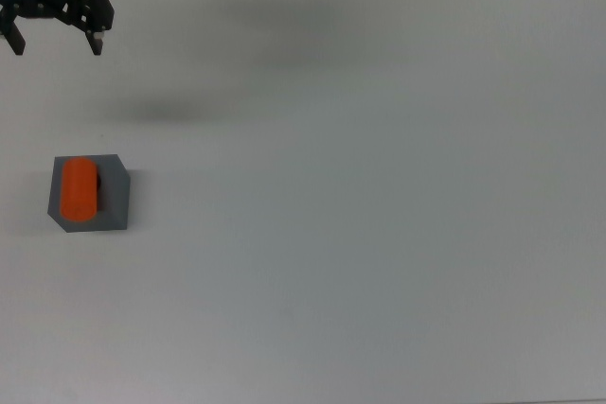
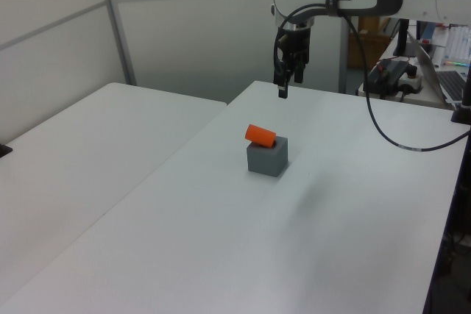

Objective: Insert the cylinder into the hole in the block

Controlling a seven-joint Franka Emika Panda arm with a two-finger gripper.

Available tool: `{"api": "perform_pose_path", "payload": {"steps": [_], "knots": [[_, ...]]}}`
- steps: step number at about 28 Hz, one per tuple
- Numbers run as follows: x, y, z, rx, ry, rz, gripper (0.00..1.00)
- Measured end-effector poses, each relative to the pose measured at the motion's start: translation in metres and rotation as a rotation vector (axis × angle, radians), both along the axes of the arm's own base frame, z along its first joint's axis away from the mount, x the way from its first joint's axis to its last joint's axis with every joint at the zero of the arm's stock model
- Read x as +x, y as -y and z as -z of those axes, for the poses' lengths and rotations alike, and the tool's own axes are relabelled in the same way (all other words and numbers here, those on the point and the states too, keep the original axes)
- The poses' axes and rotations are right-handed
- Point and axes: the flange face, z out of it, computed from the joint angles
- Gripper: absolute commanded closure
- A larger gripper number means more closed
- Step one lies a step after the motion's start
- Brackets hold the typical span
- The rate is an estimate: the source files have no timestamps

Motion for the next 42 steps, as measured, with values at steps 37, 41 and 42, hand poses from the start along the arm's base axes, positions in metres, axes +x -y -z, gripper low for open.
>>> {"api": "perform_pose_path", "payload": {"steps": [37, 41, 42], "knots": [[0.002, 0.004, 0.012, 0.001, -0.021, -0.002, 0.0], [0.002, 0.004, 0.012, 0.001, -0.021, -0.002, 0.0], [0.002, 0.004, 0.012, 0.001, -0.021, -0.002, 0.0]]}}
